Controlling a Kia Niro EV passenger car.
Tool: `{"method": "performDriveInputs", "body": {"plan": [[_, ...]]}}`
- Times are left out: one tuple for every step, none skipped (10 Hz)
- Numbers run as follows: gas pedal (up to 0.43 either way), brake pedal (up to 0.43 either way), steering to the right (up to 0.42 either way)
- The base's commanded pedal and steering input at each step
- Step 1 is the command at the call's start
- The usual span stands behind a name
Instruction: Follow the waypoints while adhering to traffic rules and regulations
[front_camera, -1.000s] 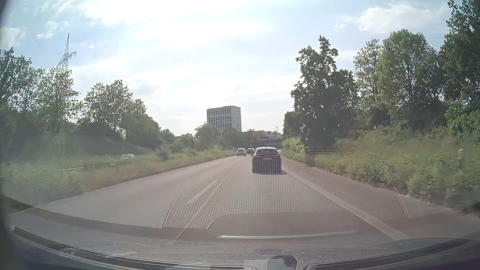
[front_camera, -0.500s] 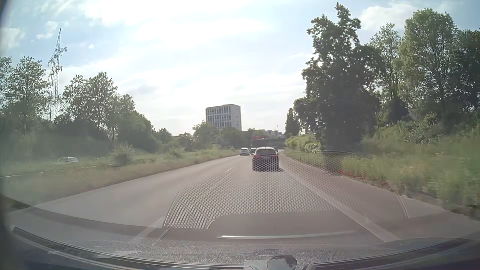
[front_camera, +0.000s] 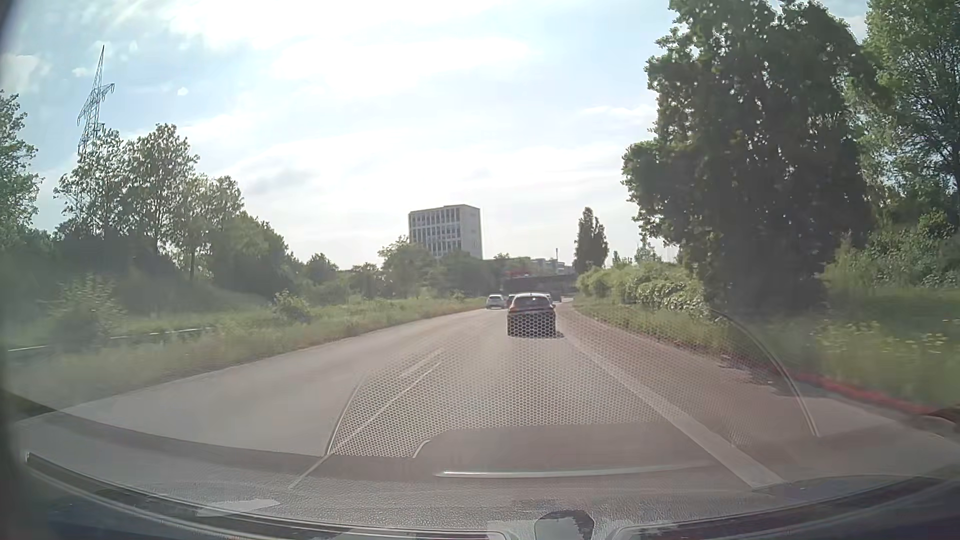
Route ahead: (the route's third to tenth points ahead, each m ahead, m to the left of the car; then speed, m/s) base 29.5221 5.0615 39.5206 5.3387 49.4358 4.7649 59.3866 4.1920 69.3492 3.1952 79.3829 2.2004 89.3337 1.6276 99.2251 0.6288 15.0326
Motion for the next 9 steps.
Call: {"method": "performDriveInputs", "body": {"plan": [[0.059, 0.000, -0.001], [0.067, 0.000, 0.000], [0.067, 0.000, 0.001], [0.067, 0.000, 0.001], [0.067, 0.000, 0.001], [0.067, 0.000, 0.001], [0.067, 0.000, 0.001], [0.079, 0.000, 0.001], [0.087, 0.000, 0.001]]}}
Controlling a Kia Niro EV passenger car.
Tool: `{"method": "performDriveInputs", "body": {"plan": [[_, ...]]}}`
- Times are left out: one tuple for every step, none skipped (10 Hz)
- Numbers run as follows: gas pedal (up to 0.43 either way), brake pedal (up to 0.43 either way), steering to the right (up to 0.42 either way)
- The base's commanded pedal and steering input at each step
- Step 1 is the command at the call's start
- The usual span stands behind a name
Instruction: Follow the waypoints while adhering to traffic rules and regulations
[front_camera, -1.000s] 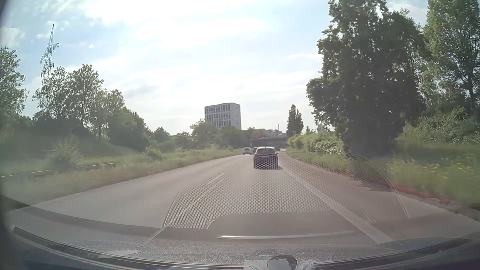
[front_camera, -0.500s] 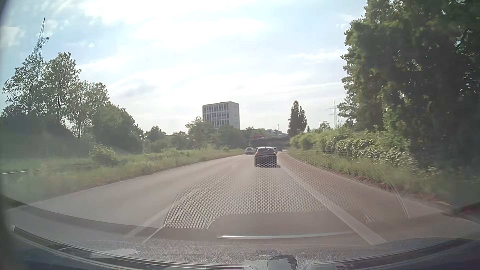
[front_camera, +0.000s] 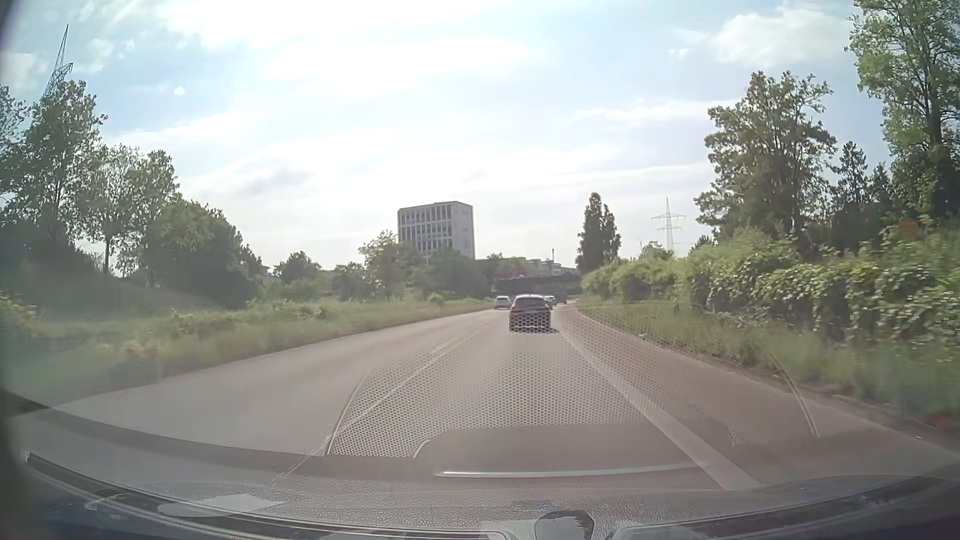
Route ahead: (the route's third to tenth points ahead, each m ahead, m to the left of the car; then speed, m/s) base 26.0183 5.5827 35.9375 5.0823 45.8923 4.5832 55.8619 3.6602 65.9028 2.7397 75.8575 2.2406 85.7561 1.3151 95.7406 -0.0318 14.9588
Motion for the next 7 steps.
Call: {"method": "performDriveInputs", "body": {"plan": [[0.087, 0.000, 0.001], [0.087, 0.000, 0.001], [0.087, 0.000, 0.001], [0.087, 0.000, 0.001], [0.087, 0.000, 0.001], [0.087, 0.000, 0.001], [0.087, 0.000, 0.001]]}}
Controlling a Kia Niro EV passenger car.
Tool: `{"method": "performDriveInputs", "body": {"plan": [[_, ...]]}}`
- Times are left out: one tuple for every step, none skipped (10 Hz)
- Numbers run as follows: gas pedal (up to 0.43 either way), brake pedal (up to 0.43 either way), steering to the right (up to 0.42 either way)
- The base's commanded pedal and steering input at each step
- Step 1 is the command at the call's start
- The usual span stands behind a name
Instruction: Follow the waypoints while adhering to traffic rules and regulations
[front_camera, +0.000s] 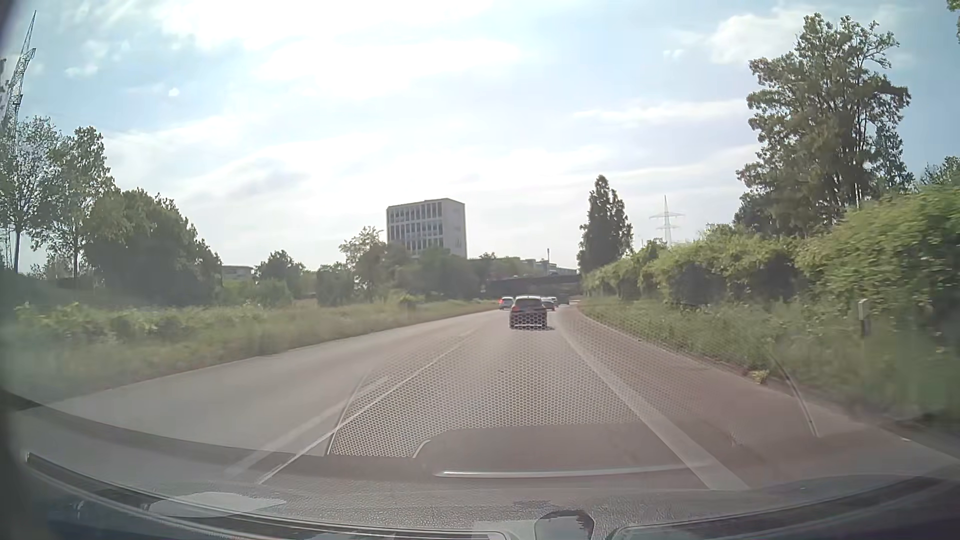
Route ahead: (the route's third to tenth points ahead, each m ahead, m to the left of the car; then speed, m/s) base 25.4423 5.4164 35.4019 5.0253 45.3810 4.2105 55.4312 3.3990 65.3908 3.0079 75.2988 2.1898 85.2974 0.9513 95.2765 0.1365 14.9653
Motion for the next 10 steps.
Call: {"method": "performDriveInputs", "body": {"plan": [[0.087, 0.000, 0.001], [0.087, 0.000, 0.001], [0.087, 0.000, 0.001], [0.087, 0.000, 0.001], [0.087, 0.000, 0.001], [0.087, 0.000, 0.001], [0.087, 0.000, 0.001], [0.087, 0.000, 0.002], [0.087, 0.000, 0.003], [0.087, 0.000, 0.004]]}}
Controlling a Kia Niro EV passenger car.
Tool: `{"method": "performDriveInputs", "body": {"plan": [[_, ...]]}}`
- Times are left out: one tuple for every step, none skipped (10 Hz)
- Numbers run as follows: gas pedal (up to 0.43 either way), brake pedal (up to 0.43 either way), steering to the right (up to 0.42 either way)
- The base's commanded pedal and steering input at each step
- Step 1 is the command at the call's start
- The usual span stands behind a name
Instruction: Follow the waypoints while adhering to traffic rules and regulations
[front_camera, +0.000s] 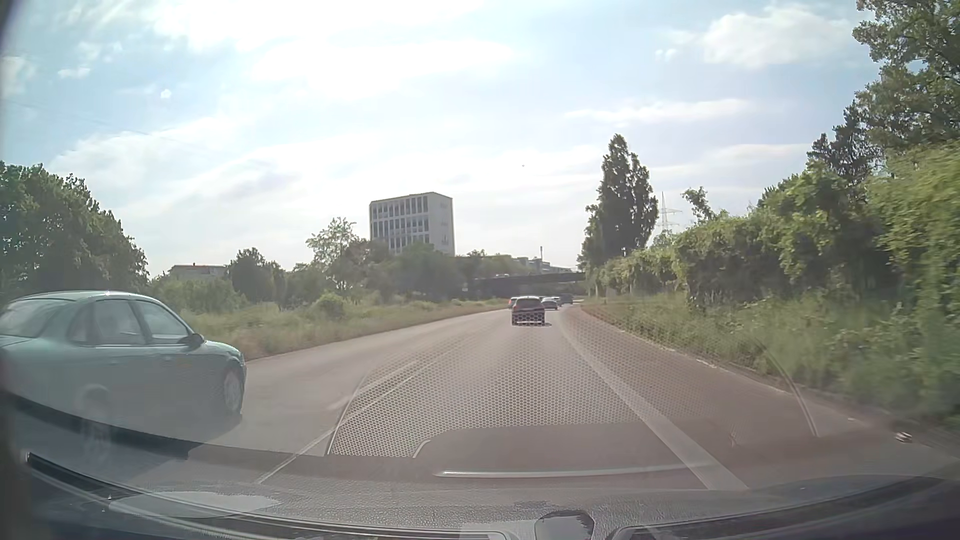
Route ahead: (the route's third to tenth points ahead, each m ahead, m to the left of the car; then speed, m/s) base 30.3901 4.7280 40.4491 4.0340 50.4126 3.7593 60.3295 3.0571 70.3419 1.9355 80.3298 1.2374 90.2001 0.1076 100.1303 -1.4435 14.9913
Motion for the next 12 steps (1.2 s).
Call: {"method": "performDriveInputs", "body": {"plan": [[0.087, 0.000, 0.004], [0.087, 0.000, 0.004], [0.087, 0.000, 0.004], [0.087, 0.000, 0.004], [0.087, 0.000, 0.005], [0.087, 0.000, 0.004], [0.079, 0.000, 0.004], [0.079, 0.000, 0.004], [0.079, 0.000, 0.004], [0.079, 0.000, 0.004], [0.079, 0.000, 0.004], [0.079, 0.000, 0.004]]}}
